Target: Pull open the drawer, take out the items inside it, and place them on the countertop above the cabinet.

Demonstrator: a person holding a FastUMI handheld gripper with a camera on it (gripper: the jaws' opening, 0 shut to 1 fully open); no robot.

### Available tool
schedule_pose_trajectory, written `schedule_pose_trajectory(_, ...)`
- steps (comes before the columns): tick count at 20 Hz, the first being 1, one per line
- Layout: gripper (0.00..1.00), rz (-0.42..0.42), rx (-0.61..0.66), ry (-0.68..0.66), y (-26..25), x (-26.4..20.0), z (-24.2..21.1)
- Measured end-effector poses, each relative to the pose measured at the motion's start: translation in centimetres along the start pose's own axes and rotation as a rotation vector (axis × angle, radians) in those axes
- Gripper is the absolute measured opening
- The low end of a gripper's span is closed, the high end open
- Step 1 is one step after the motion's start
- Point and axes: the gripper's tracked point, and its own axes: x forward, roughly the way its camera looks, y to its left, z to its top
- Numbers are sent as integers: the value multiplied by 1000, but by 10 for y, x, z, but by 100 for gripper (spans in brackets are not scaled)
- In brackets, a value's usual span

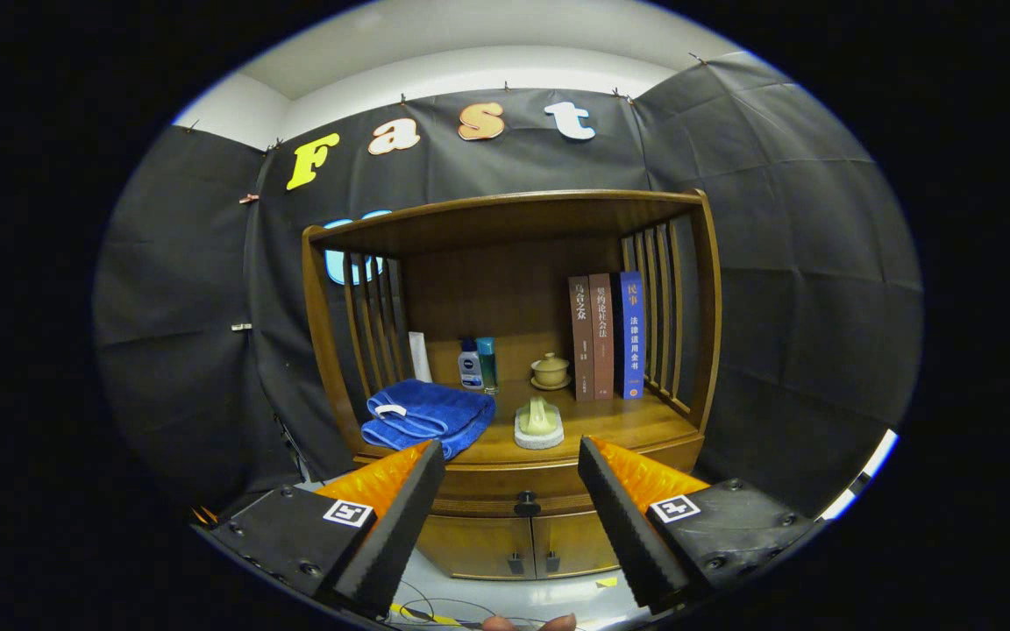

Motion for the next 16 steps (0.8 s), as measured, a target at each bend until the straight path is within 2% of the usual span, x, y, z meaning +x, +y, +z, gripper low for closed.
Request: schedule_pose_trajectory(16,99,-1,-36,-72,5,-12,25)
